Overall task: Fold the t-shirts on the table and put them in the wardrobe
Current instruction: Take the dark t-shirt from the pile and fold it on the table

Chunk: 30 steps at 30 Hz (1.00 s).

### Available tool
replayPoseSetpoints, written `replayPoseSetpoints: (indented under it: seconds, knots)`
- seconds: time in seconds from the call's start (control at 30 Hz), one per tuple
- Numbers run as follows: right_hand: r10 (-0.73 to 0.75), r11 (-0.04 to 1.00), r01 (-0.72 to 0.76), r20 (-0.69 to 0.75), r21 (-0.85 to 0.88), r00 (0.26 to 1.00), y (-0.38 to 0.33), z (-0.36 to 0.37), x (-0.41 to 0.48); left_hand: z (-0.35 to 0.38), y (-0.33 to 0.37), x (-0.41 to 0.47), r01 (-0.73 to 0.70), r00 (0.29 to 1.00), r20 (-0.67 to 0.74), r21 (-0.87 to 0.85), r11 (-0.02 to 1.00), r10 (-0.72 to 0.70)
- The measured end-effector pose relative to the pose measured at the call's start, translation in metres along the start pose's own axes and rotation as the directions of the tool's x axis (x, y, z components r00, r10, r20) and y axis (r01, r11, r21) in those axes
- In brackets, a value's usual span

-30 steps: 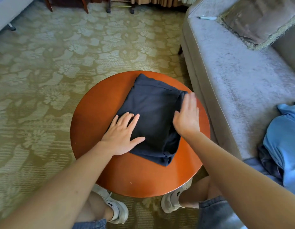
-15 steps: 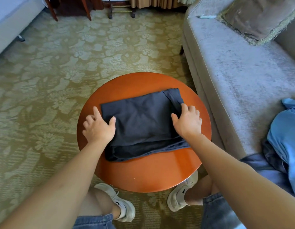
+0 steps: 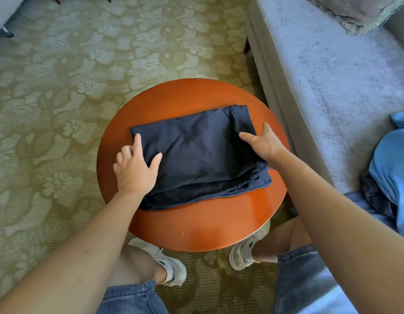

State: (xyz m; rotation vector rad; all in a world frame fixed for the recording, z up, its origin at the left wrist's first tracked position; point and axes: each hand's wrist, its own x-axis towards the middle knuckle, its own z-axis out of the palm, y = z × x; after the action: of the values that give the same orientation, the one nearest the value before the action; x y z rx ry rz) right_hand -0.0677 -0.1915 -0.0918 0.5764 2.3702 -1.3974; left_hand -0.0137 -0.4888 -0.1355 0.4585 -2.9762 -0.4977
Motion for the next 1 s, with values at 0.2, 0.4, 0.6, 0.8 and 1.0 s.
replayPoseSetpoints:
  seconds: [0.2,0.4,0.6,0.8,1.0]
  knots:
    - [-0.195,0.981,0.194,-0.018,-0.020,0.981,0.019,0.010,0.006,0.000,0.001,0.010,0.002,1.000,-0.008,-0.065,0.998,-0.002]
    - [-0.257,0.962,0.254,-0.022,-0.100,0.966,0.032,0.017,0.000,0.000,0.001,0.012,0.049,0.999,-0.016,-0.128,0.991,-0.051]
    - [-0.217,0.976,0.214,-0.060,-0.045,0.974,0.039,0.018,-0.011,-0.004,0.014,0.005,0.106,0.994,-0.012,-0.073,0.992,-0.107]
    - [-0.143,0.976,0.160,-0.117,0.149,0.983,0.043,0.019,-0.035,-0.020,0.009,-0.007,0.061,0.994,0.093,-0.097,0.993,-0.052]
    - [-0.152,0.988,0.153,-0.063,0.025,0.986,0.041,0.017,-0.049,-0.034,0.000,-0.020,0.068,0.978,0.211,-0.287,0.956,-0.006]
